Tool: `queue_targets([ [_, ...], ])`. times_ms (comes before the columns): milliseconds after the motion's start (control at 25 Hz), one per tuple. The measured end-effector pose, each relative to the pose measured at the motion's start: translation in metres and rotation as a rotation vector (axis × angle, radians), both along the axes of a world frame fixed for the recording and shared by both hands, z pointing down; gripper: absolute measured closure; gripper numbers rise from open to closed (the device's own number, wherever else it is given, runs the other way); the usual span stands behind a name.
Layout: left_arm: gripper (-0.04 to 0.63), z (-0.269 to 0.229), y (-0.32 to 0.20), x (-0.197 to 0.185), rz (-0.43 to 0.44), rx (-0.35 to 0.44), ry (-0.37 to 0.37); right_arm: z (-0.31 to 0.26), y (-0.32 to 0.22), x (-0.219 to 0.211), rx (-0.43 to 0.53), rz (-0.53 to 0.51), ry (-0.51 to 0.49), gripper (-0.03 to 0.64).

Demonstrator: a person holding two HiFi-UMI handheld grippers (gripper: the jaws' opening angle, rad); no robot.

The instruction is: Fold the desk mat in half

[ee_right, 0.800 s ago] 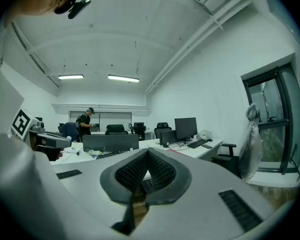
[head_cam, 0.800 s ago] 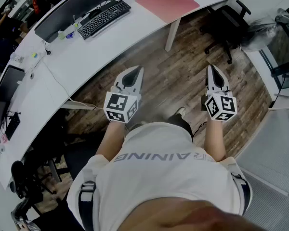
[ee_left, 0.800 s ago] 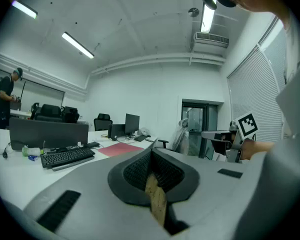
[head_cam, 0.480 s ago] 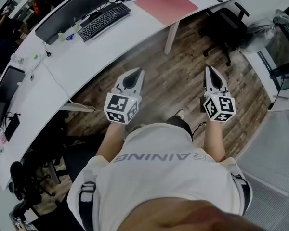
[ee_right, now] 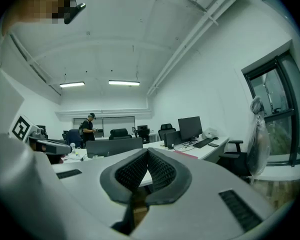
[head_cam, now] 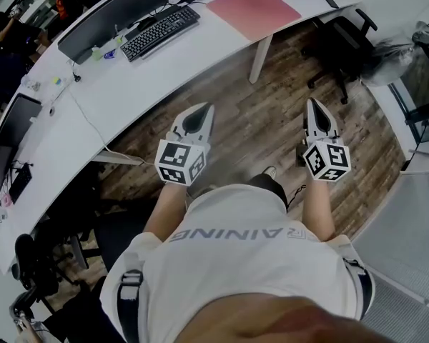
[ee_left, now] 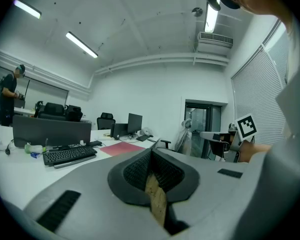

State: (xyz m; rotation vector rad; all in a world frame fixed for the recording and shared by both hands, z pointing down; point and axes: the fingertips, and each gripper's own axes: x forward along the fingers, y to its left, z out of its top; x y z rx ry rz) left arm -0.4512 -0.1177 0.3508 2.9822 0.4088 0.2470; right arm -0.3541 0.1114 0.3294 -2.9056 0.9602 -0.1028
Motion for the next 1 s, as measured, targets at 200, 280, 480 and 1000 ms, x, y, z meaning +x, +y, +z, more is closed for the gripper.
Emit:
queue_targets([
  [200,0.568,0.001,0.009,0.012,-0.011,0.007,-0.008,0.008,0.007,0.018,-0.009,-0.003,-0.022,0.594],
  [280,0.568,0.001,0.018,0.02,-0.017,0.007,-0.013,0.01,0.016,0.029,-0.014,-0.005,-0.029,0.593],
  [480,0.568,0.0,0.047,0.048,-0.02,0.014,-0.024,0.01,0.042,0.063,0.001,-0.02,-0.05,0.593],
  [1000,0.568,-0.019,0.193,0.174,0.091,0.032,0.012,0.006,0.177,0.159,-0.002,0.008,-0.047,0.593],
])
